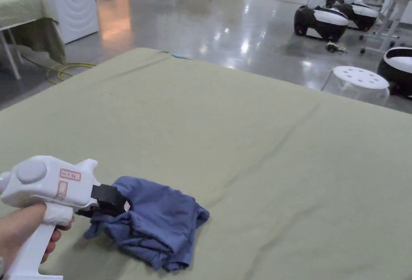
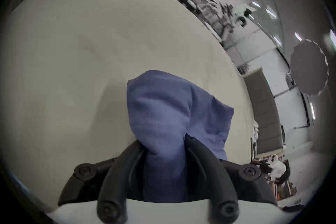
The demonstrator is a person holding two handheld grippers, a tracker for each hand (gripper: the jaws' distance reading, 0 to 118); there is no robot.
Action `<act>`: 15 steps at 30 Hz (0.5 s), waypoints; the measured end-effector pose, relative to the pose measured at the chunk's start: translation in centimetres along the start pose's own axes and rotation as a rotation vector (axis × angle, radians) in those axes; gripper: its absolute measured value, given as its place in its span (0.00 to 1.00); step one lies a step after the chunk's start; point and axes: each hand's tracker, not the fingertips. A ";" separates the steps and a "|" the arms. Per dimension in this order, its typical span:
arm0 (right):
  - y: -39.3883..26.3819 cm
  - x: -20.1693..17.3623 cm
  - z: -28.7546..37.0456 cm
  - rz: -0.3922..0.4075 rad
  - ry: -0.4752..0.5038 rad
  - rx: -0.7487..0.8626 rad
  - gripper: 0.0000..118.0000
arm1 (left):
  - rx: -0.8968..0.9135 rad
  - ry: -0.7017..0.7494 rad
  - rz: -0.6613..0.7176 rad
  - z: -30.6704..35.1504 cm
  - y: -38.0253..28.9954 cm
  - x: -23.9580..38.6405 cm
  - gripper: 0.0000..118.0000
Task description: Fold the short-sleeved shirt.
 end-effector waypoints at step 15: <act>2.6 -2.1 2.5 -0.011 -0.009 0.160 0.12 | 0.342 0.192 -0.087 11.4 -0.3 -0.4 0.76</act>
